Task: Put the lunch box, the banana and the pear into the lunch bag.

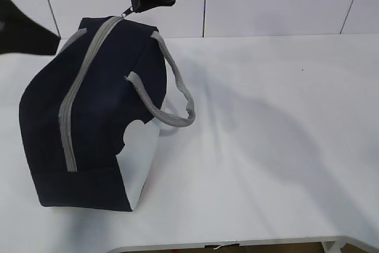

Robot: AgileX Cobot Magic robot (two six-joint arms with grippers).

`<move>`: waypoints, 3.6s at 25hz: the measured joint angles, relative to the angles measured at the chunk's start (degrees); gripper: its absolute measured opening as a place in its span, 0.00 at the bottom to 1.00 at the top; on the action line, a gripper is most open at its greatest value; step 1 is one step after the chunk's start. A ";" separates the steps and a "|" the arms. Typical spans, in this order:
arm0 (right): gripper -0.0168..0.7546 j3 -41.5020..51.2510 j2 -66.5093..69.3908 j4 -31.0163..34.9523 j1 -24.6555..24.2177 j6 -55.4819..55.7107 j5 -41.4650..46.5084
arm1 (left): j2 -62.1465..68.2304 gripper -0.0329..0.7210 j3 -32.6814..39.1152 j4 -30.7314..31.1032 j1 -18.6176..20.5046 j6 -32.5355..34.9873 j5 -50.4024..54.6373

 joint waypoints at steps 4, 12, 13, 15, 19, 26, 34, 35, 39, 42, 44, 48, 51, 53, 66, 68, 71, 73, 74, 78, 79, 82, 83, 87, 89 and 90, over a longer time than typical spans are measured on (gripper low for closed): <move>0.05 0.00 0.00 3.87 0.00 -1.47 1.83 | 3.51 0.67 -6.03 1.31 0.00 -5.39 0.68; 0.05 0.00 0.00 5.49 0.00 -2.28 2.48 | 14.87 0.61 -10.20 2.05 0.64 -6.68 3.07; 0.05 0.00 0.00 5.49 0.00 -2.31 2.58 | 15.48 0.57 -10.32 2.05 0.74 -6.66 3.21; 0.05 0.00 0.00 5.49 0.00 -2.44 2.56 | 16.00 0.46 -10.32 2.05 0.74 -6.66 3.73; 0.05 0.00 0.00 6.25 0.00 -2.54 2.56 | 16.23 0.12 -10.35 2.61 0.74 -4.26 4.44; 0.05 0.00 0.00 6.58 0.00 -3.60 2.56 | 16.27 0.03 -10.78 3.80 0.74 8.53 9.61; 0.05 -0.44 1.78 1.98 -1.06 -3.99 1.13 | 13.97 0.02 -10.83 7.28 0.74 12.85 13.20; 0.05 -0.44 2.48 1.86 -1.46 -3.99 1.13 | 13.34 0.02 -10.83 8.06 0.74 12.85 13.22; 0.05 -0.52 5.17 1.86 -2.57 -3.99 1.00 | 12.01 0.02 -10.83 10.19 0.86 12.98 13.58; 0.05 -0.52 6.35 2.18 -3.20 -3.99 1.98 | 11.76 0.02 -10.83 10.40 2.00 12.98 13.69; 0.05 -0.52 7.07 2.51 -3.60 -3.99 2.92 | 11.76 0.02 -10.83 10.40 4.58 13.07 13.69; 0.05 -0.65 9.21 3.86 -3.74 -4.03 4.69 | 11.76 0.02 -10.83 10.40 6.34 13.10 13.90; 0.05 -0.65 10.50 5.53 -4.11 -4.26 5.42 | 11.76 0.02 -10.83 10.40 6.43 13.19 14.10; 0.05 -0.65 10.75 6.47 -4.18 -4.38 5.64 | 11.76 0.02 -10.83 10.28 6.43 13.19 14.22; 0.09 -3.71 11.02 6.02 -4.20 -5.81 9.53 | 11.76 0.02 -10.83 7.86 6.56 13.19 13.58; 0.16 -5.27 11.01 5.74 -4.30 -5.83 10.18 | 11.76 0.03 -10.83 7.49 6.56 12.77 13.46; 0.30 -8.52 11.04 4.66 -4.42 -5.93 11.97 | 11.76 0.07 -10.83 7.26 6.56 10.52 13.38; 0.42 -10.99 11.04 3.86 -4.42 -5.93 14.18 | 11.76 0.18 -10.83 7.26 6.56 9.34 13.38; 0.47 -12.54 11.04 3.03 -4.42 -5.93 15.91 | 11.76 0.23 -10.83 7.23 6.56 9.10 13.24; 0.55 -19.24 11.04 -0.80 -4.51 -6.08 24.10 | 11.52 0.47 -10.95 7.13 6.58 8.20 12.90; 0.56 -21.08 11.04 -1.76 -4.51 -6.08 26.44 | 11.30 0.50 -11.21 7.13 6.58 7.66 12.75; 0.57 -26.17 11.04 -4.87 -4.51 -6.08 28.93 | 10.59 0.54 -13.44 7.36 6.58 4.81 12.14; 0.57 -27.54 11.04 -5.66 -4.51 -6.08 29.23 | 10.44 0.54 -14.38 7.61 6.70 2.83 12.14; 0.57 -31.00 10.92 -6.62 -4.51 -6.08 29.48 | 10.21 0.55 -18.84 11.98 6.96 -7.01 12.76; 0.57 -31.14 10.40 -6.62 -4.51 -6.08 29.73 | 10.21 0.55 -21.10 14.86 7.61 -11.26 15.47; 0.57 -31.14 9.90 -6.62 -4.51 -6.08 29.85 | 10.21 0.55 -21.97 16.21 7.97 -12.70 16.92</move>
